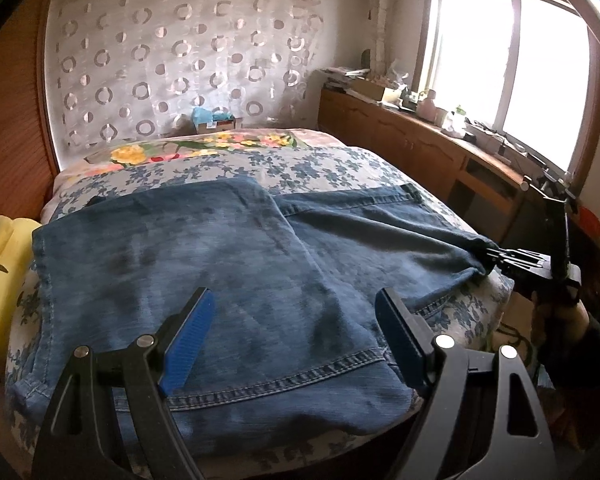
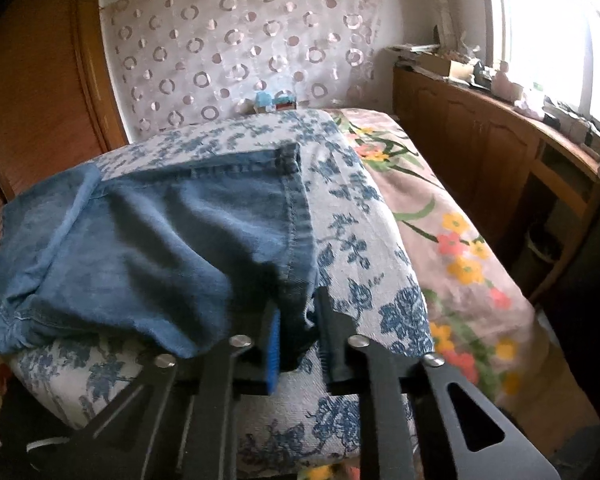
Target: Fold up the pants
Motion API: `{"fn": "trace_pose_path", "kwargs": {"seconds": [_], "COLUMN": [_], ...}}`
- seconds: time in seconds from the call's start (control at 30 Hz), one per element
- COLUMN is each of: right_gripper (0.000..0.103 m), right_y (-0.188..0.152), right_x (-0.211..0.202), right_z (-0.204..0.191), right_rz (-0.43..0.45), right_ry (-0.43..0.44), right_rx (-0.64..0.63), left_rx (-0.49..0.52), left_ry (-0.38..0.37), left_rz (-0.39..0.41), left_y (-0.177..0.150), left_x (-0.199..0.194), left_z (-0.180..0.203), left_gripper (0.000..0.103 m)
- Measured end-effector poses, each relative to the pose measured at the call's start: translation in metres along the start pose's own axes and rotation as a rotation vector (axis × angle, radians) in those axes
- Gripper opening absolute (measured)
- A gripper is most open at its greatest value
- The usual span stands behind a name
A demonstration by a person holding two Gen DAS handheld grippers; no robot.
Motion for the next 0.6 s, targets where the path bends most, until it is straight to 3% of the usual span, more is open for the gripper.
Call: {"fn": "trace_pose_path", "kwargs": {"seconds": [0.3, 0.6], "right_gripper": [0.009, 0.006], "right_y": [0.054, 0.124], "right_x": [-0.046, -0.087], "right_z": [-0.039, -0.141], "right_rz": [0.139, 0.266], "right_ry": [0.091, 0.274], "right_rx": [-0.092, -0.273], "left_rx": [-0.041, -0.092], "left_ry": [0.020, 0.063], "left_rz": [0.038, 0.099], "left_y": [0.004, 0.008], "left_x": [-0.014, -0.045], "left_z": [-0.021, -0.056], "left_gripper": [0.083, 0.083]}}
Point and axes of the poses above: each gripper's, at about its wrist camera, not at the fingertips, and x roughly the way its jaws point, z to its right, y to its top, the point moved 7 cm from there along x, roughly the way its jaws point, and after that the axes turned 5 degrees about y, right-handed, at the moved point
